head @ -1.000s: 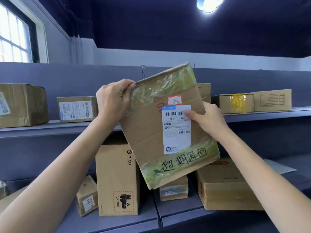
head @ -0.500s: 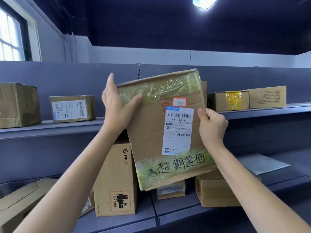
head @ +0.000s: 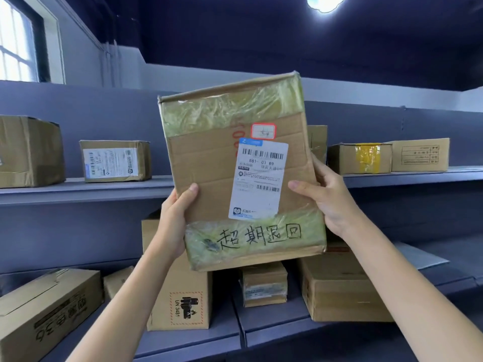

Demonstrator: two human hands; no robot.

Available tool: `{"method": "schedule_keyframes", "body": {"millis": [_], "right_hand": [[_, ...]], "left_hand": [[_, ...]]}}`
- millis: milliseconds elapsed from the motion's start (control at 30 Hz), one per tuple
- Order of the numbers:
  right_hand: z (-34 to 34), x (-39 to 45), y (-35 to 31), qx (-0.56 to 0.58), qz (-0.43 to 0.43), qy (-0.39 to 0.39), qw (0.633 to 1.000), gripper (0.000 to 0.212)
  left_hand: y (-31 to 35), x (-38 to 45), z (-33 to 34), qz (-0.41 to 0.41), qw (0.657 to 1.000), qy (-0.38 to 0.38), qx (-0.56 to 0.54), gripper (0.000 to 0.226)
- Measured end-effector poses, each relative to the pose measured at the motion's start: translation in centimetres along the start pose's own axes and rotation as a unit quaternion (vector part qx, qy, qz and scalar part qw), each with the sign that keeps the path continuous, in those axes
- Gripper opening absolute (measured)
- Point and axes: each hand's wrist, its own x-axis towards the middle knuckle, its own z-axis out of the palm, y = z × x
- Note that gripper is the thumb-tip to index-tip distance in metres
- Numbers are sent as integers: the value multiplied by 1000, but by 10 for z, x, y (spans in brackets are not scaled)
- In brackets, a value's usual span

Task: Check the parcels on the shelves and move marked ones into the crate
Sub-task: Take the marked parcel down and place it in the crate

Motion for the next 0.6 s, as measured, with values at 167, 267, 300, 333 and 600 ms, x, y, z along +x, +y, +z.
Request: {"method": "schedule_keyframes", "body": {"millis": [167, 267, 300, 333, 600], "right_hand": [[17, -11, 8, -39, 18, 2, 999, 90], [22, -22, 14, -44, 34, 18, 998, 83], [23, -26, 15, -49, 41, 23, 998, 81], [23, -30, 18, -55, 46, 26, 997, 80], [20, -70, 33, -78, 98, 53, 991, 68]], "left_hand": [[5, -6, -9, 20, 1000, -18, 6, 15], [4, -10, -18, 24, 999, -34, 10, 16], [2, -14, -20, 20, 999, -38, 9, 18], [-1, -17, -23, 15, 999, -38, 8, 17], [-33, -53, -30, -51, 998, -36, 19, 19]]}}
